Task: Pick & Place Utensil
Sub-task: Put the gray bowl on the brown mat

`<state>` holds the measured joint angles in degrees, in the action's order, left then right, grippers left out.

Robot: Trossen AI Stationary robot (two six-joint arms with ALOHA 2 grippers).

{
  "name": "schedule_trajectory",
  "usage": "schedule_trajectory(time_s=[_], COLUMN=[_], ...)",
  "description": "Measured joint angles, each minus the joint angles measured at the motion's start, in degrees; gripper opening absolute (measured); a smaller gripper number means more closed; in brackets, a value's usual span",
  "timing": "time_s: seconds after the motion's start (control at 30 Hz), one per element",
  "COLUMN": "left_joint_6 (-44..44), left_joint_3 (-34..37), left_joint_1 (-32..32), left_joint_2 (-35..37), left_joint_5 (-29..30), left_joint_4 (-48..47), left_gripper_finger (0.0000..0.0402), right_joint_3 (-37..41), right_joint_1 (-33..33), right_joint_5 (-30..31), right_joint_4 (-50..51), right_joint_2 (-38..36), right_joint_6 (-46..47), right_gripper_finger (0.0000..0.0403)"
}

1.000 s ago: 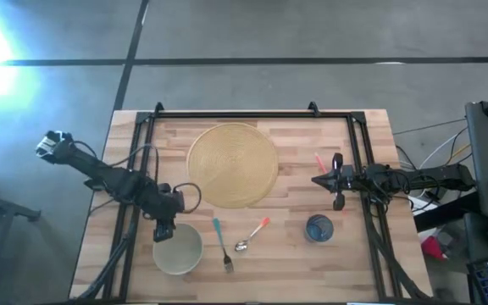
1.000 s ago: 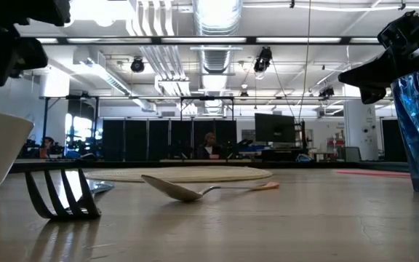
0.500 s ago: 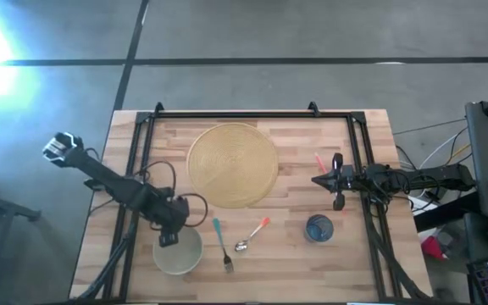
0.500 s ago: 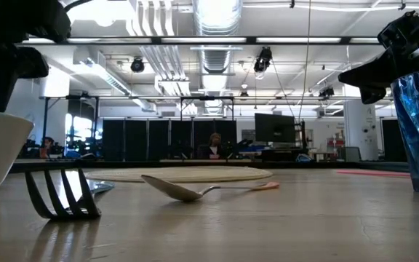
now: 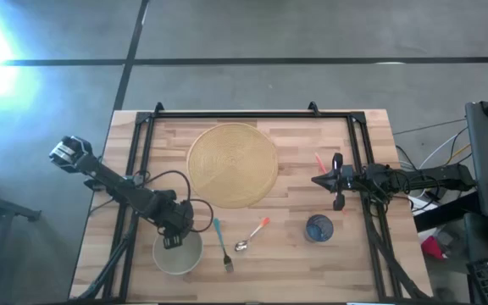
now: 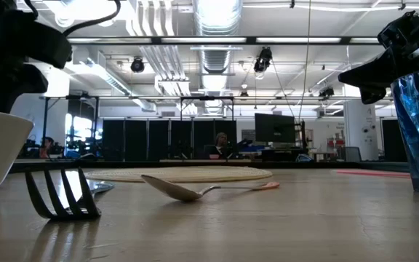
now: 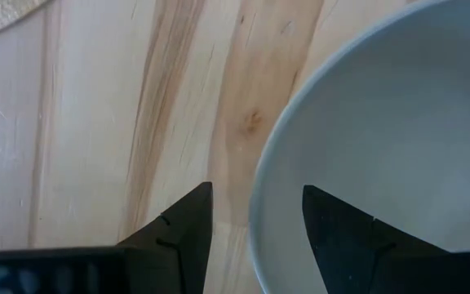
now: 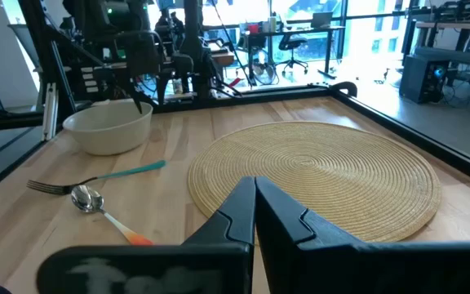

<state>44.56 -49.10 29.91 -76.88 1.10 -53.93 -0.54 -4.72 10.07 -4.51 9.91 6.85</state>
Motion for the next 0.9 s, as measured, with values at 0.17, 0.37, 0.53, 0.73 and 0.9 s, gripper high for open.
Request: schedule_trajectory(time_s=[0.17,0.37,0.53,0.73,0.9], left_joint_6=[0.07,0.4,0.36,-0.12,0.11], left_joint_3=[0.19,0.77,0.77,0.78,0.72], left_joint_1=[0.0,0.0,0.0,-0.02,-0.04], left_joint_2=[-1.54,-1.88,-1.88,-1.79,-1.75], left_joint_5=[-0.08,-0.81,-1.22,-1.84,-3.56], left_joint_4=[0.5,1.4,1.42,1.42,1.53], left_gripper_finger=[0.0181,0.0153,0.0095,0.0017,0.0014], right_joint_3=[-0.02,-0.02,-0.01,-0.02,-0.01], right_joint_1=[0.0,-0.01,0.01,0.01,0.01], right_joint_5=[0.0,-0.02,0.0,-0.02,-0.02], right_joint_4=[0.0,0.0,0.0,0.0,0.0], right_joint_2=[0.0,0.0,0.0,0.0,0.0], right_joint_6=[0.02,0.0,0.0,0.0,0.01], right_gripper_finger=[0.0008,0.0008,0.0008,0.0008,0.0008])
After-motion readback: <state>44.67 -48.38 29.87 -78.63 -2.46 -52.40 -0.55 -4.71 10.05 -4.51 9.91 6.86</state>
